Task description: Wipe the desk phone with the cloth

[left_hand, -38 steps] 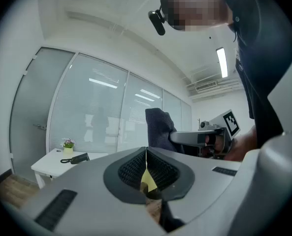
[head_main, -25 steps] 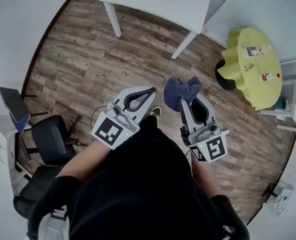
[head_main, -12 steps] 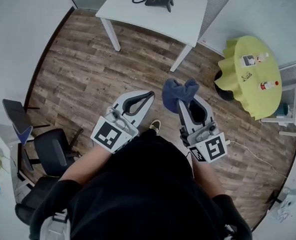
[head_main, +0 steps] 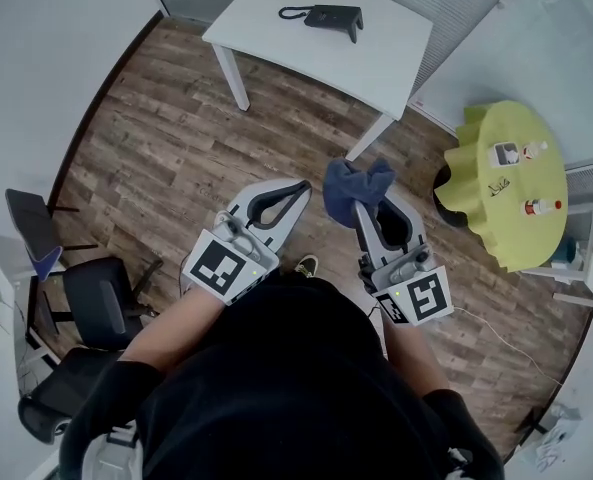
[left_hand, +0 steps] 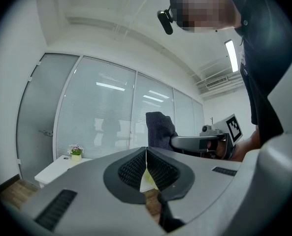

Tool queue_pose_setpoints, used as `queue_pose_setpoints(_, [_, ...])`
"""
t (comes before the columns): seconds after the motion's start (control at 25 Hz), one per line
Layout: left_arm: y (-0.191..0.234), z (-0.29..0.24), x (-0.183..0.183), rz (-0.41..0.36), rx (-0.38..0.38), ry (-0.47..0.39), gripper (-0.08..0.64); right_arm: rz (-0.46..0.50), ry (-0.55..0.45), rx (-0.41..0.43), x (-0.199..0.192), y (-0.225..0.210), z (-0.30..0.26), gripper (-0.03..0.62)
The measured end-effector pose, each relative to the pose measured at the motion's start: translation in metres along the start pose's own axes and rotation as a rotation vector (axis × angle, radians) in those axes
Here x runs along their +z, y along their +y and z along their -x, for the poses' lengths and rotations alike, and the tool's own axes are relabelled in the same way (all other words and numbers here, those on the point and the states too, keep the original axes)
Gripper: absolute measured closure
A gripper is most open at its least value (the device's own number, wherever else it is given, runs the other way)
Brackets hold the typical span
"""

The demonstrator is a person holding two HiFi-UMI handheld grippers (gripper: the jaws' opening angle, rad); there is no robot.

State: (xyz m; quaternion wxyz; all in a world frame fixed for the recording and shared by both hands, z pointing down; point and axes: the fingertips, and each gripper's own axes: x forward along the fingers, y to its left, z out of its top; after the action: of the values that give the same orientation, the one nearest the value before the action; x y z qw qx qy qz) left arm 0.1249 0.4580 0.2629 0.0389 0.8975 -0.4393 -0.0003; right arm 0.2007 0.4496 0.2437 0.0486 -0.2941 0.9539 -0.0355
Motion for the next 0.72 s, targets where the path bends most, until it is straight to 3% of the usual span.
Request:
queue_pose_setpoints(0.28, [0.078,-0.014,-0.002,0.025,0.004,-0.015,0.546,0.014,0.020,0.004,-0.008,-0.016,-0.079,0.495])
queue_pose_setpoints(0.72, [0.217,-0.030,0.018,0.024,-0.075,-0.031,0.548,0.039,0.062,-0.059,-0.016,-0.039,-0.217,0.495])
